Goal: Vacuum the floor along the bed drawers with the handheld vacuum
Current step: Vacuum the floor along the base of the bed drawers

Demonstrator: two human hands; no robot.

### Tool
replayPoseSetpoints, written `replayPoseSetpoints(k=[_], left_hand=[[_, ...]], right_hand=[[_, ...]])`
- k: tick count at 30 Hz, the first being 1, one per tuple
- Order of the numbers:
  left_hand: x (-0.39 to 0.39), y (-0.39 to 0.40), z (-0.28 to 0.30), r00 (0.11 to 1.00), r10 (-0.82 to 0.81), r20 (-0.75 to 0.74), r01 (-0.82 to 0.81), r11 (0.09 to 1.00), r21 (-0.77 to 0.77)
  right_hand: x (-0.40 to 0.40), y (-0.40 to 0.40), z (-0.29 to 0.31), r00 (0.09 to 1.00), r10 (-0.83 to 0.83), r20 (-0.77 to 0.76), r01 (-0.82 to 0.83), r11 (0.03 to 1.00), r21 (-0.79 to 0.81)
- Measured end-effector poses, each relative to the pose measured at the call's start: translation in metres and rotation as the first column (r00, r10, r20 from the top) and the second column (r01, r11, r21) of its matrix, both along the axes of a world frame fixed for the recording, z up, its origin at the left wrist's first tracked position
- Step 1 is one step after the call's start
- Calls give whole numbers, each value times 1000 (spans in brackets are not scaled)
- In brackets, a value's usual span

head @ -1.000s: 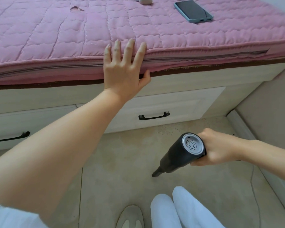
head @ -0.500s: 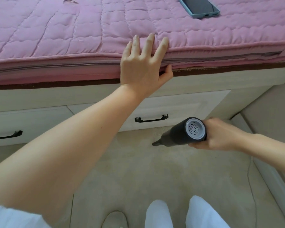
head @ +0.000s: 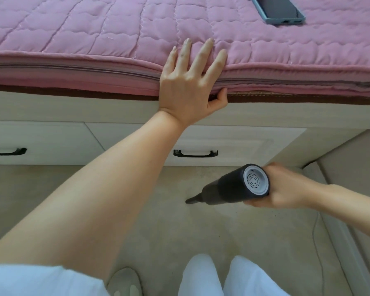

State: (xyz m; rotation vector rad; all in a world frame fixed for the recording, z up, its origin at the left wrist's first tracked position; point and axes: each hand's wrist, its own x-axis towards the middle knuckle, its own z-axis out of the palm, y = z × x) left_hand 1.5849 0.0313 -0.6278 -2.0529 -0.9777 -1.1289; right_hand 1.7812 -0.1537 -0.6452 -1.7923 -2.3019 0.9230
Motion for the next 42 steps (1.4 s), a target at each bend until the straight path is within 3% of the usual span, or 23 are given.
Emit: replayPoseSetpoints(k=[10, 22, 34, 42], left_hand=[[-1, 2, -2, 1000, 21, -20, -20, 999, 28], [-2, 3, -5, 1000, 21, 3, -21, 999, 42], [-2, 4, -6, 999, 38, -3, -38, 997, 73], [-2, 6, -8, 999, 47, -9, -46, 995, 87]], right_hand=[[7, -14, 3, 997, 72, -20, -73, 996, -45], [13, -21, 3, 998, -62, -7, 63, 996, 57], [16, -23, 14, 998, 33, -53, -32, 999, 14], [27, -26, 2, 998, -35, -53, 38, 998, 48]])
